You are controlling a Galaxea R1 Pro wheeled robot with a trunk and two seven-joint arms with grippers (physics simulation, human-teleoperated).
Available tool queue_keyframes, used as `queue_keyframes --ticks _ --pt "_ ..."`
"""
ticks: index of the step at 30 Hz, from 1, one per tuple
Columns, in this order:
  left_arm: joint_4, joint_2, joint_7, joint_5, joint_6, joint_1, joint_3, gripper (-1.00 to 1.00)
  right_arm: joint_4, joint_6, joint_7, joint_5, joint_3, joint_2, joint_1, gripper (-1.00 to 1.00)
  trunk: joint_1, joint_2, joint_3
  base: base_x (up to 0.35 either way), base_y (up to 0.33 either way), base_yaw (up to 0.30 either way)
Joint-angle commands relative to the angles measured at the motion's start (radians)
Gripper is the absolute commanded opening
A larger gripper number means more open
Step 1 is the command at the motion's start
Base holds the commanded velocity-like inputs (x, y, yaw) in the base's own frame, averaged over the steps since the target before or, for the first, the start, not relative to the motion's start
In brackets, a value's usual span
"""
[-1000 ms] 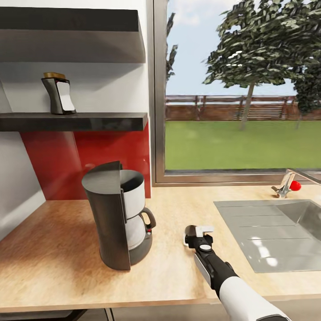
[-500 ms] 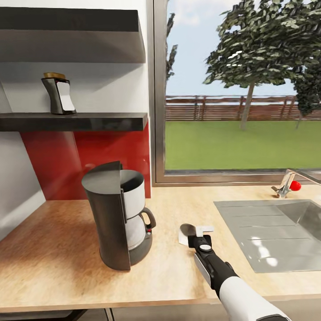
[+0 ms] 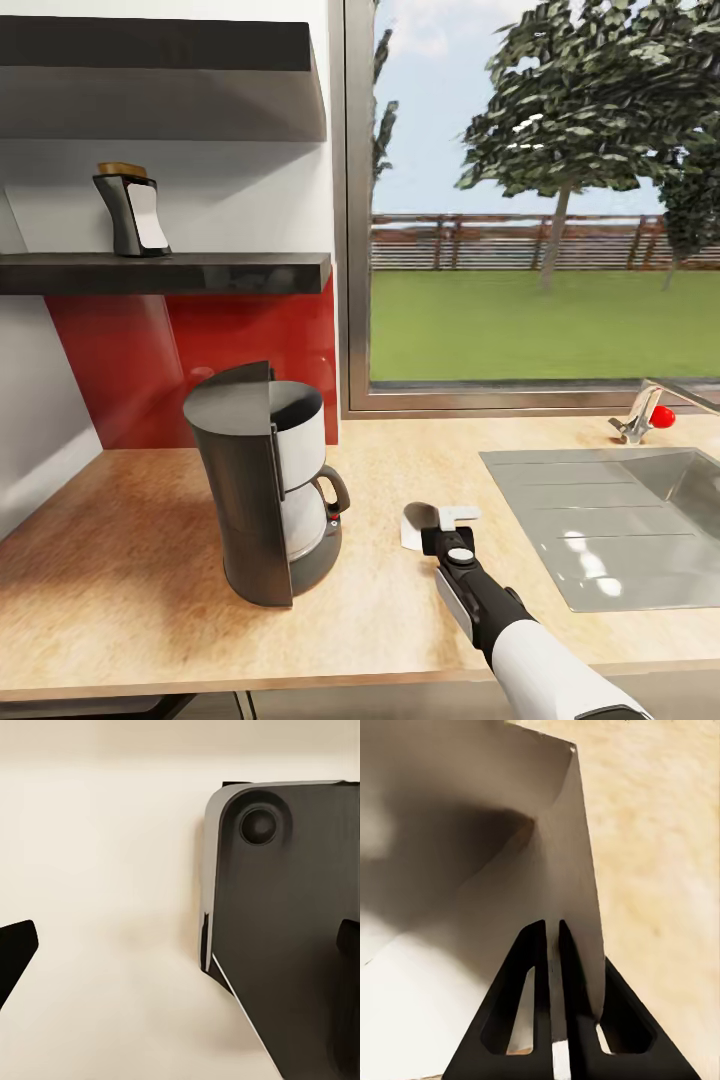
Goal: Set up a coffee station on the kitchen countertop: keep the coffee maker on the countertop, move the bottle of coffee from the kitchen shelf to the counter next to the coffee maker, place a paper coffee filter on top of the coffee maker, put the saucer next to the coffee maker with the coffee cup on the saucer, and place the electric kettle next to the coffee maker.
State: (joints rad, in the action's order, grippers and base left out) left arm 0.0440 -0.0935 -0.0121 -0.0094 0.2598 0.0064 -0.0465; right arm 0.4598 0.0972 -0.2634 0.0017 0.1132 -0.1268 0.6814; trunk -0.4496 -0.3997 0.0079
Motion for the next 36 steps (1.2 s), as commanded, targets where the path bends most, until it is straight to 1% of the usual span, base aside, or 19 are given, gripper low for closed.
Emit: queue_keyframes --ticks 1,12,14,17,19,23,24,25,27,28,29,30,31,32,34,36 --pt "0.002 0.0 -0.001 -0.001 0.006 0.0 -0.005 1.0 0.005 0.01 -0.01 -0.005 0.005 -0.001 0.0 -1.0 0.0 0.0 0.0 0.0 0.0 0.0" --pt "0.002 0.0 0.001 -0.001 0.006 0.0 -0.004 1.0 0.012 0.011 -0.01 -0.005 0.002 -0.001 0.0 -1.0 0.0 0.0 0.0 0.0 0.0 0.0" --pt "0.002 0.0 0.002 -0.001 0.006 0.0 -0.004 1.0 0.045 0.016 -0.01 -0.005 0.002 -0.002 0.0 -1.0 0.0 0.0 0.0 0.0 0.0 0.0" --pt "0.002 0.0 0.004 -0.001 0.005 0.0 -0.004 1.0 0.15 0.052 -0.009 -0.005 0.002 -0.002 0.0 -1.0 0.0 0.0 0.0 0.0 0.0 0.0" --pt "0.002 -0.001 0.005 -0.001 0.005 0.0 -0.004 1.0 0.222 0.121 -0.009 -0.005 0.002 -0.002 0.001 -1.0 0.0 0.0 0.0 0.0 0.0 0.0" --pt "0.002 -0.001 0.005 -0.001 0.005 0.0 -0.004 1.0 0.389 0.31 -0.007 -0.006 0.003 -0.002 0.001 -1.0 0.0 0.0 0.0 0.0 0.0 0.0" --pt "0.002 -0.002 0.005 -0.001 0.005 0.0 -0.004 1.0 0.441 0.367 -0.007 -0.006 0.003 -0.002 0.002 -1.0 0.0 0.0 0.0 0.0 0.0 0.0" --pt "0.002 -0.002 0.005 -0.001 0.005 0.0 -0.004 1.0 0.525 0.455 -0.006 -0.006 0.003 -0.002 0.004 -1.0 0.0 0.0 0.0 0.0 0.0 0.0" --pt "0.002 -0.002 0.004 -0.001 0.005 0.0 -0.004 1.0 0.623 0.557 -0.005 -0.007 0.003 -0.002 0.01 -1.0 0.0 0.0 0.0 0.0 0.0 0.0" --pt "0.002 -0.002 0.003 -0.001 0.004 0.0 -0.004 1.0 0.696 0.638 -0.005 -0.008 0.003 -0.003 0.023 -1.0 0.0 0.0 0.0 0.0 0.0 0.0" --pt "0.002 -0.002 0.002 -0.001 0.004 0.0 -0.004 1.0 0.711 0.657 -0.005 -0.008 0.003 -0.003 0.028 -1.0 0.0 0.0 0.0 0.0 0.0 0.0" --pt "0.002 -0.002 0.001 -0.001 0.004 0.0 -0.004 1.0 0.738 0.696 -0.004 -0.008 0.003 -0.003 0.036 -1.0 0.0 0.0 0.0 0.0 0.0 0.0" --pt "0.002 -0.002 0.001 -0.001 0.004 0.0 -0.004 1.0 0.794 0.786 -0.004 -0.009 0.003 -0.003 0.056 -1.0 0.0 0.0 0.0 0.0 0.0 0.0" --pt "0.002 -0.002 0.0 -0.001 0.003 0.0 -0.004 1.0 0.82 0.827 -0.004 -0.009 0.003 -0.003 0.067 -1.0 0.0 0.0 0.0 0.0 0.0 0.0" --pt "0.002 -0.002 0.0 -0.001 0.003 0.0 -0.004 1.0 0.853 0.88 -0.005 -0.01 0.003 -0.004 0.086 -1.0 0.0 0.0 0.0 0.0 0.0 0.0" --pt "0.002 -0.002 -0.001 -0.001 0.001 0.0 -0.004 1.0 0.886 0.925 -0.006 -0.011 0.003 -0.007 0.137 -1.0 0.0 0.0 0.0 0.0 0.0 0.0"
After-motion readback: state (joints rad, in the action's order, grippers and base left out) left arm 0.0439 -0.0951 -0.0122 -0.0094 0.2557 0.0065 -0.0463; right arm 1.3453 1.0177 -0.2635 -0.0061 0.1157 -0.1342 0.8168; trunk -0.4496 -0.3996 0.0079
